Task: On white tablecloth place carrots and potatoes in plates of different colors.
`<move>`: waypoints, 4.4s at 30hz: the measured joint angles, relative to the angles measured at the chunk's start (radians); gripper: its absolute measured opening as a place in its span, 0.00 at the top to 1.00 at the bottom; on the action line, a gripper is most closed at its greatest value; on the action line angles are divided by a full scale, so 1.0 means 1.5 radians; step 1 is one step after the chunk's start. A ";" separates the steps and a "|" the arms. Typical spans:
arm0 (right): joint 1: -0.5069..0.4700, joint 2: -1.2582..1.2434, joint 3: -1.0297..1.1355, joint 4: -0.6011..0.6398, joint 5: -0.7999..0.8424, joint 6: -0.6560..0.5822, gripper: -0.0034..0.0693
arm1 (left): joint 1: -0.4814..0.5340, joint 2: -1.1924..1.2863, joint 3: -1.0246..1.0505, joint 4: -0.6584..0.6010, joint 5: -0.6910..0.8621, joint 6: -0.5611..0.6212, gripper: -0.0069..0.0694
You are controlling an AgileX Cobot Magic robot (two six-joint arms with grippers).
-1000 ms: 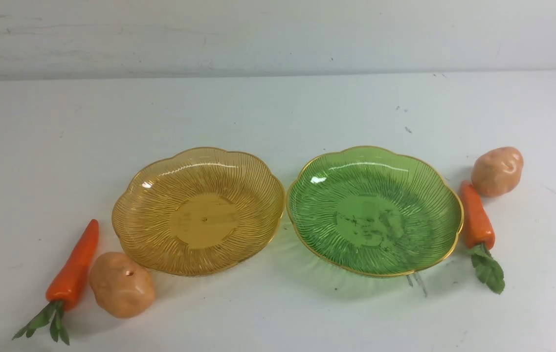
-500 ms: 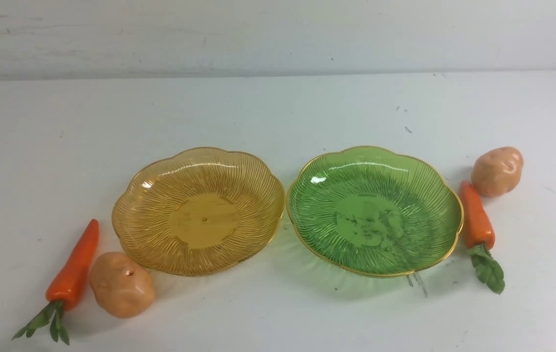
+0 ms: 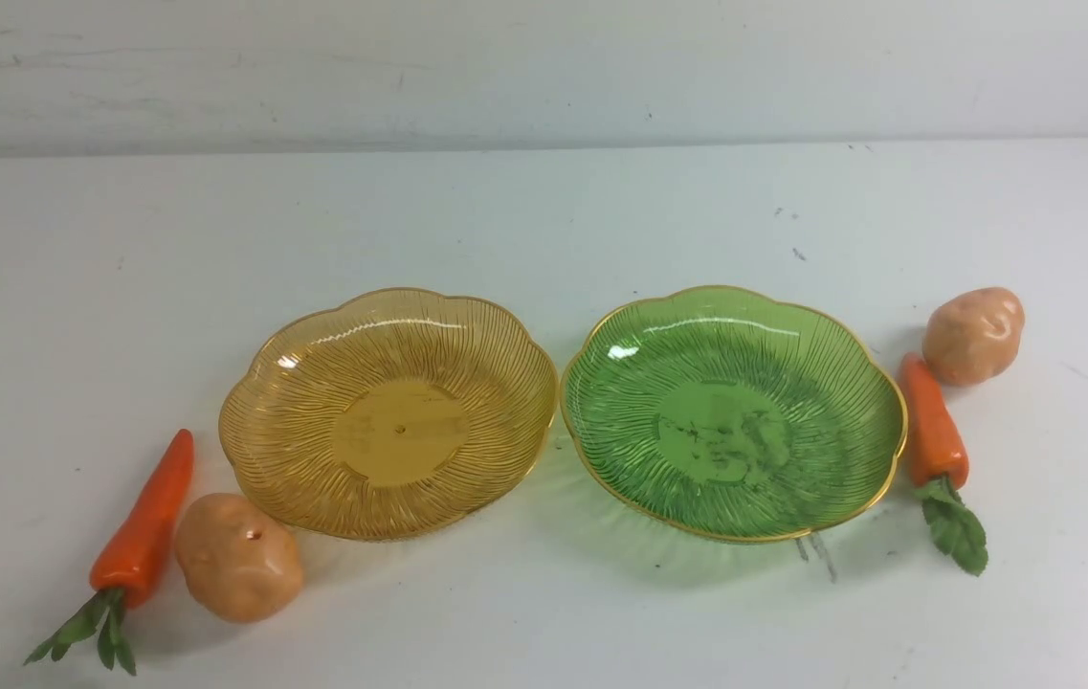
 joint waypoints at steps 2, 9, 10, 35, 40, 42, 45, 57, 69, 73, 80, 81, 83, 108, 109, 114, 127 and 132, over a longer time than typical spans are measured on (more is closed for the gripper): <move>0.000 0.000 0.000 -0.002 0.000 -0.004 0.97 | 0.000 0.000 0.000 -0.046 -0.067 -0.009 0.91; 0.000 0.000 0.004 0.202 -0.163 0.104 0.97 | 0.000 0.000 -0.072 -0.097 -0.252 -0.047 0.91; 0.000 0.000 0.004 0.252 -0.198 0.132 0.97 | 0.000 0.001 -0.128 -0.097 -0.216 -0.045 0.91; 0.051 0.230 -0.411 0.323 0.179 0.098 0.97 | 0.000 0.551 -0.554 0.036 0.745 0.138 0.91; 0.052 0.458 -0.581 0.218 0.423 0.064 0.97 | 0.000 0.552 -0.554 0.037 0.746 0.144 0.91; 0.052 0.530 -0.625 0.193 0.469 0.055 0.97 | 0.000 0.551 -0.554 0.037 0.747 0.145 0.91; 0.052 0.608 -0.668 0.174 0.495 0.050 0.97 | 0.000 0.548 -0.554 0.037 0.748 0.149 0.91; 0.052 0.990 -0.811 0.152 0.470 0.049 0.78 | 0.000 0.536 -0.554 0.039 0.749 0.163 0.91; 0.052 1.224 -0.932 0.113 0.441 0.060 0.21 | 0.000 0.536 -0.554 0.042 0.771 0.165 0.91; 0.052 1.278 -0.963 0.106 0.440 0.069 0.16 | 0.000 0.536 -0.554 0.048 0.777 0.165 0.91; 0.052 1.351 -0.997 0.126 0.438 0.072 0.15 | 0.000 0.536 -0.555 0.054 0.782 0.165 0.91; 0.052 1.358 -0.998 0.127 0.437 0.072 0.15 | 0.000 0.536 -0.555 0.054 0.782 0.165 0.91; 0.052 1.369 -0.998 0.131 0.433 0.072 0.15 | 0.000 0.536 -0.556 0.054 0.782 0.165 0.91; 0.174 1.190 -1.003 0.246 0.484 0.025 0.48 | 0.000 0.536 -0.556 0.057 0.757 0.165 0.91; 0.186 1.201 -1.010 0.250 0.469 0.017 0.48 | 0.000 0.536 -0.556 0.057 0.753 0.165 0.91; 0.205 1.312 -1.104 0.262 0.451 0.041 0.39 | 0.000 0.536 -0.556 0.057 0.751 0.165 0.91; 0.205 1.152 -1.065 0.203 0.557 0.024 0.33 | 0.000 0.603 -0.559 0.158 0.763 0.075 0.91; 0.205 0.915 -0.894 0.203 0.566 -0.002 0.82 | 0.014 0.765 -0.615 0.171 0.747 0.077 0.91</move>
